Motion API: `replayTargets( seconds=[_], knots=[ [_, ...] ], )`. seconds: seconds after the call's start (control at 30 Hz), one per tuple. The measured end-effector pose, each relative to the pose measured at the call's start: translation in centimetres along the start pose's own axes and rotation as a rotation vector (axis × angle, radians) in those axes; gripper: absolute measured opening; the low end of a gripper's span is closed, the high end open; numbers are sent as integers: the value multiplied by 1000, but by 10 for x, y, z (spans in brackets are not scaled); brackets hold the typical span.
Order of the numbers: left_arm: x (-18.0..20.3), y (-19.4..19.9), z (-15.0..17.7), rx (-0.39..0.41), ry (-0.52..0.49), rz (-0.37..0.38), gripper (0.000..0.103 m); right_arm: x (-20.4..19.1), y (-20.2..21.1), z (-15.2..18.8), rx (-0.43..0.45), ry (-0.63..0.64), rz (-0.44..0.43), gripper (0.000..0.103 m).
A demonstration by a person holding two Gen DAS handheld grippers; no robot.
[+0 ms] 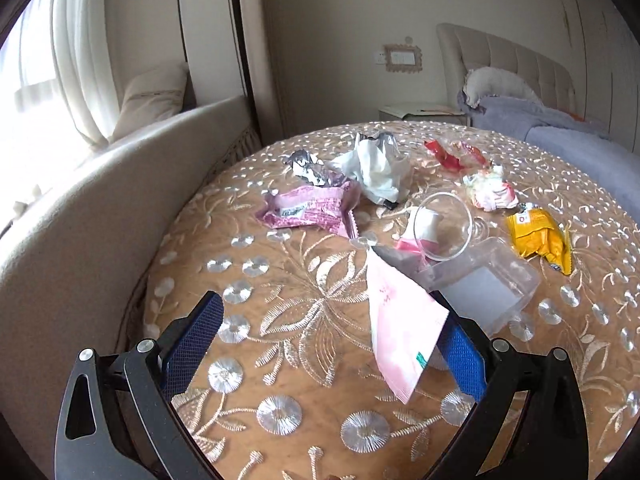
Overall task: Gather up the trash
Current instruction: 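Return to the table and grasp the pink wrapper with the left tool, then grasp the clear plastic box with the right tool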
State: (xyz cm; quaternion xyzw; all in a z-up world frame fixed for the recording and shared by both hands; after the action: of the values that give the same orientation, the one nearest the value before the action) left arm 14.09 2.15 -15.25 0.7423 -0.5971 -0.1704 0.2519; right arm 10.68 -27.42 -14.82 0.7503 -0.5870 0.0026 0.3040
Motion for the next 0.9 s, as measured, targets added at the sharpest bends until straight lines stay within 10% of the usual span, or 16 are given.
replayTargets(
  seconds=[0.13, 0.3, 0.9],
  knots=[
    [1, -15, 3, -80, 12, 72, 92, -6, -9, -4, -15, 12, 0, 98],
    [5, -32, 14, -192, 30, 169, 10, -9, -17, -6, -30, 15, 2, 98],
    [-14, 16, -33, -11, 67, 210, 3, -48, -38, -23, -20, 55, -111, 98]
  ],
)
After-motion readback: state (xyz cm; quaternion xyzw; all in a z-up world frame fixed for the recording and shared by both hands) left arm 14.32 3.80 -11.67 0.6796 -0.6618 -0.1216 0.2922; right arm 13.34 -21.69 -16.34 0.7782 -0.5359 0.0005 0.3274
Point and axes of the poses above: each gripper's, at about its wrist camera, not at the fingertips, and y roughly against the way its jaws point, x to its right, z to its underside, the point moved 8 cm from there along -y, roughly the way its jaws point, and after that the axes turned 13 degrees about y, right-handed, at the moved point
